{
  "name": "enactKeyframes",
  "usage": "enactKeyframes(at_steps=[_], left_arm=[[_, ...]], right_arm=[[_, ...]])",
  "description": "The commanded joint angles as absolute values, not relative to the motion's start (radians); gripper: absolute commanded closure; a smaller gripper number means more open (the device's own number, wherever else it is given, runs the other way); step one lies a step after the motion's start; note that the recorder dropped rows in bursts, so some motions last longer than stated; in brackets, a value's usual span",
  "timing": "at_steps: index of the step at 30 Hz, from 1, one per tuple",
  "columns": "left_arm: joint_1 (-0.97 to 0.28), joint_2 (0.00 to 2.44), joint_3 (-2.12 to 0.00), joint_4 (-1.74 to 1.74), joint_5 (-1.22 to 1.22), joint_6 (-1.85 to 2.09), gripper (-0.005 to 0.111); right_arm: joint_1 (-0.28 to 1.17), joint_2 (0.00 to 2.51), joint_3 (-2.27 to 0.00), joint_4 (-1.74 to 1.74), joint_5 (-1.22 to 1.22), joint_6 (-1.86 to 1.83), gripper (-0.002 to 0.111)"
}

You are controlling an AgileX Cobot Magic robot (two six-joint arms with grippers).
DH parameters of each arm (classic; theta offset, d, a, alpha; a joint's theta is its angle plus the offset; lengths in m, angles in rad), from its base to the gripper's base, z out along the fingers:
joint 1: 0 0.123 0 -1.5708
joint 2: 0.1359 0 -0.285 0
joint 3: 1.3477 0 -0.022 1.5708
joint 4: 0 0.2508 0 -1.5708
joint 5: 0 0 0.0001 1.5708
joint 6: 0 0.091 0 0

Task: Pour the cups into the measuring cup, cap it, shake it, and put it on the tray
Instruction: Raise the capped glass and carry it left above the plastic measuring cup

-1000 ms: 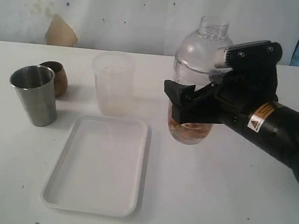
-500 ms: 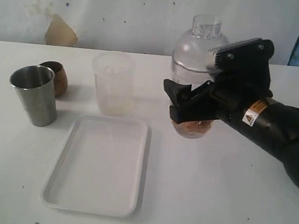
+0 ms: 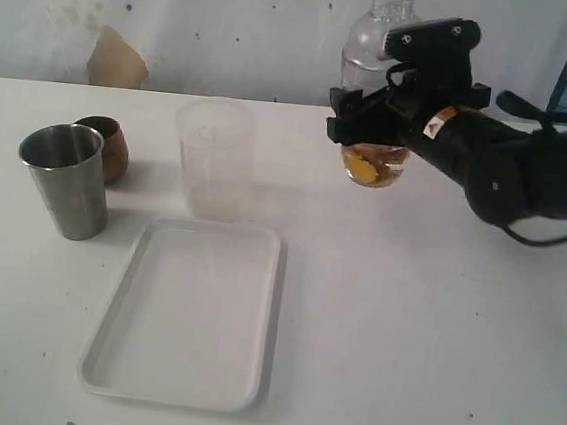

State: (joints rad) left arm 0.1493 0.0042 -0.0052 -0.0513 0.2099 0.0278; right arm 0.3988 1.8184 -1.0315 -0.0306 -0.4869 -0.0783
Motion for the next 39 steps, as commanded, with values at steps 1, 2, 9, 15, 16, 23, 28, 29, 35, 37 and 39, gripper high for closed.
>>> enactKeyframes(at_steps=[1, 2, 9, 15, 16, 23, 28, 29, 35, 37, 39], left_arm=[[0.15, 0.0, 0.0, -0.051, 0.202, 0.026, 0.107], [0.15, 0.0, 0.0, -0.051, 0.202, 0.026, 0.107], [0.15, 0.0, 0.0, -0.051, 0.202, 0.026, 0.107], [0.15, 0.0, 0.0, -0.051, 0.202, 0.026, 0.107], [0.15, 0.0, 0.0, -0.051, 0.202, 0.026, 0.107], [0.15, 0.0, 0.0, -0.051, 0.202, 0.026, 0.107], [0.15, 0.0, 0.0, -0.051, 0.202, 0.026, 0.107], [0.15, 0.0, 0.0, -0.051, 0.202, 0.026, 0.107], [0.15, 0.0, 0.0, -0.051, 0.202, 0.026, 0.107], [0.15, 0.0, 0.0, -0.051, 0.202, 0.026, 0.107], [0.15, 0.0, 0.0, -0.051, 0.202, 0.026, 0.107]], right_arm=[[0.388, 1.944, -1.242, -0.036, -0.434, -0.076, 0.108], [0.388, 1.967, -1.276, -0.036, -0.427, -0.076, 0.108], [0.388, 2.121, -1.546, -0.107, -0.244, -0.089, 0.108], [0.389, 2.155, -1.63, -0.107, -0.231, -0.16, 0.108], [0.389, 2.158, -1.638, -0.107, -0.231, -0.16, 0.108], [0.406, 2.192, -1.655, -0.107, -0.246, -0.31, 0.108], [0.414, 2.191, -1.656, -0.107, -0.265, -0.425, 0.108], [0.414, 2.191, -1.663, -0.107, -0.261, -0.425, 0.108], [0.431, 2.191, -1.667, -0.107, -0.28, -0.57, 0.108], [0.438, 2.191, -1.667, -0.107, -0.289, -0.628, 0.108], [0.442, 2.191, -1.667, -0.107, -0.292, -0.686, 0.108]])
